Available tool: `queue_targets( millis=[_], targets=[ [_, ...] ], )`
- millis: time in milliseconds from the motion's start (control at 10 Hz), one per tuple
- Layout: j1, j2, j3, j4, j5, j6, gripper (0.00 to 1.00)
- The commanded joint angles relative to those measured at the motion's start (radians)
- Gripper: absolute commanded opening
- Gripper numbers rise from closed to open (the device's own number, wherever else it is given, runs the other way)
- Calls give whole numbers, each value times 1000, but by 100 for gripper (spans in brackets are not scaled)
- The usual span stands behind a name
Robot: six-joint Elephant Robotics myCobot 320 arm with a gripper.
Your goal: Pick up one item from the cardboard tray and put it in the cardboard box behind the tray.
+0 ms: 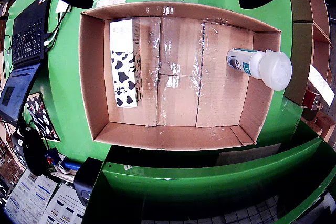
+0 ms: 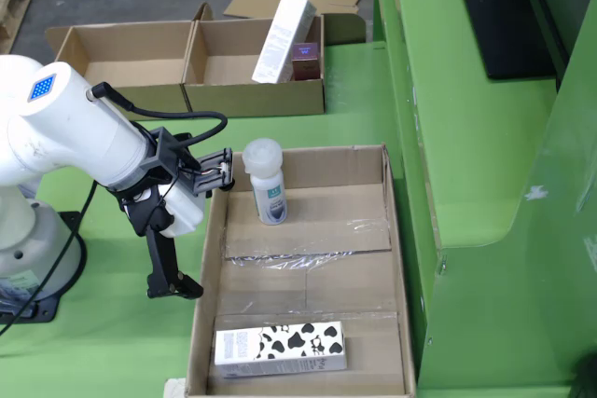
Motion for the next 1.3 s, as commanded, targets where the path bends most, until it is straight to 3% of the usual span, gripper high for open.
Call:
queue_targets(
  millis=[0, 1000, 1200],
  targets=[
    [0, 18, 25, 12, 0, -8, 100],
    [0, 18, 25, 12, 0, -8, 100],
    [-26, -76, 146, -9, 20, -33, 100]
  ],
)
